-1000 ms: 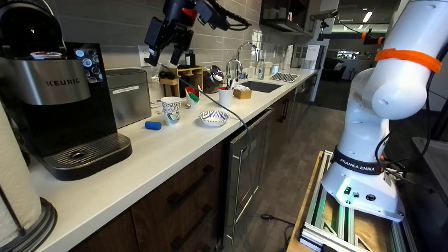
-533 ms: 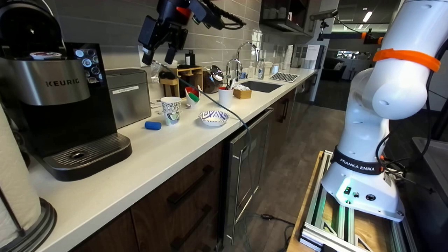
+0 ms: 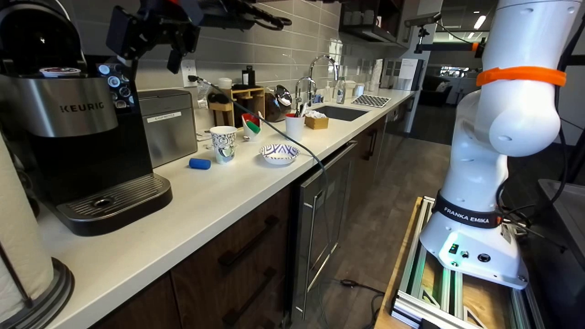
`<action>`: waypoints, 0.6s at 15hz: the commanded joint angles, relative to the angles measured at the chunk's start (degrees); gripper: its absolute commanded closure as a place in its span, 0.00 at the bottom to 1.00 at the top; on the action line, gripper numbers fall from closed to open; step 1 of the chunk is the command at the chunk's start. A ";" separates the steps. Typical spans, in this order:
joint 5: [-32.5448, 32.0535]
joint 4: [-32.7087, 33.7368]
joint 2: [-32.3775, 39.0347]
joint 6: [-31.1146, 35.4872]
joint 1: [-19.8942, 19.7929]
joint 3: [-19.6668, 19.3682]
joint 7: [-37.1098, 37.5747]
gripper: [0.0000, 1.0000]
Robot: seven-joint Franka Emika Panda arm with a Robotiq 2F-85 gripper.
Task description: Remove the white container from the coffee maker and put it on the table
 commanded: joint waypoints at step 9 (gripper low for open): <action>4.49 35.53 22.25 -15.94 15.32 -8.58 -1.24 0.00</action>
